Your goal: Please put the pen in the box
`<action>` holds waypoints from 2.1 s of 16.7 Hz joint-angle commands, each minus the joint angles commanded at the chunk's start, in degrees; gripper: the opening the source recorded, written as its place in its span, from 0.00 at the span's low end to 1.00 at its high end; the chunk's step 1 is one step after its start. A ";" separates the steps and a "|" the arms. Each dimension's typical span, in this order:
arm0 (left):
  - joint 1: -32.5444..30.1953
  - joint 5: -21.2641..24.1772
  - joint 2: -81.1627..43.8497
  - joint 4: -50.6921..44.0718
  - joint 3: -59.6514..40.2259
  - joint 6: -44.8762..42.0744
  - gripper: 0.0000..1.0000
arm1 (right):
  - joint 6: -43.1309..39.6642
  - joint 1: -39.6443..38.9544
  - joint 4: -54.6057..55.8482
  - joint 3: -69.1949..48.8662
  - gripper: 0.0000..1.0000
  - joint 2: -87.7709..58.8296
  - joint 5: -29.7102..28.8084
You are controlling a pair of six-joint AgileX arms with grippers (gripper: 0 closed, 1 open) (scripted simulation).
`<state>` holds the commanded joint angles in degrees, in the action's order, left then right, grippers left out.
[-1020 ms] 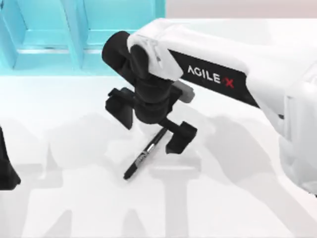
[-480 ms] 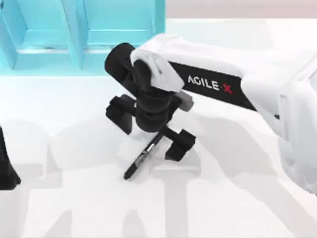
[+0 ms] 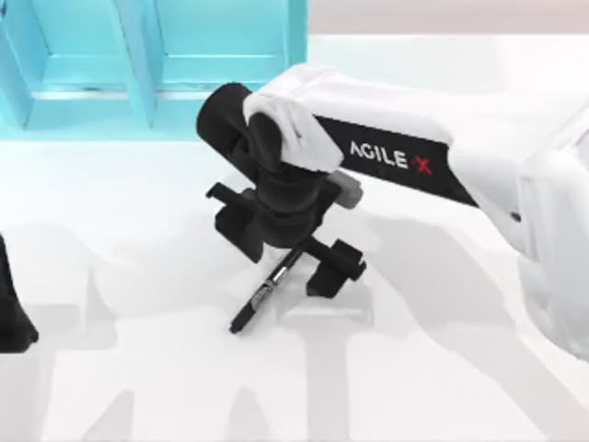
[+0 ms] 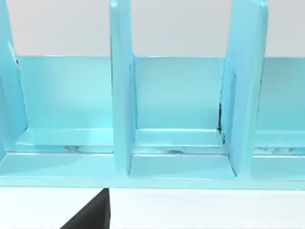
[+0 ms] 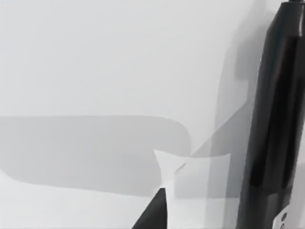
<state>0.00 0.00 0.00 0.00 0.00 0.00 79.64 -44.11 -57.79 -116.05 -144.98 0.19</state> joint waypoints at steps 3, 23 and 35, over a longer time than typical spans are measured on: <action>0.00 0.00 0.00 0.00 0.00 0.00 1.00 | 0.00 0.00 0.00 0.00 0.17 0.00 0.00; 0.00 0.00 0.00 0.00 0.00 0.00 1.00 | -1.82 0.38 -22.56 -17.26 0.00 4.24 -0.74; 0.00 0.00 0.00 0.00 0.00 0.00 1.00 | -3.66 6.28 -25.36 -18.05 0.00 6.74 -0.21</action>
<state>0.00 0.00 0.00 0.00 0.00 0.00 75.98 -37.84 -83.14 -134.10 -138.24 -0.03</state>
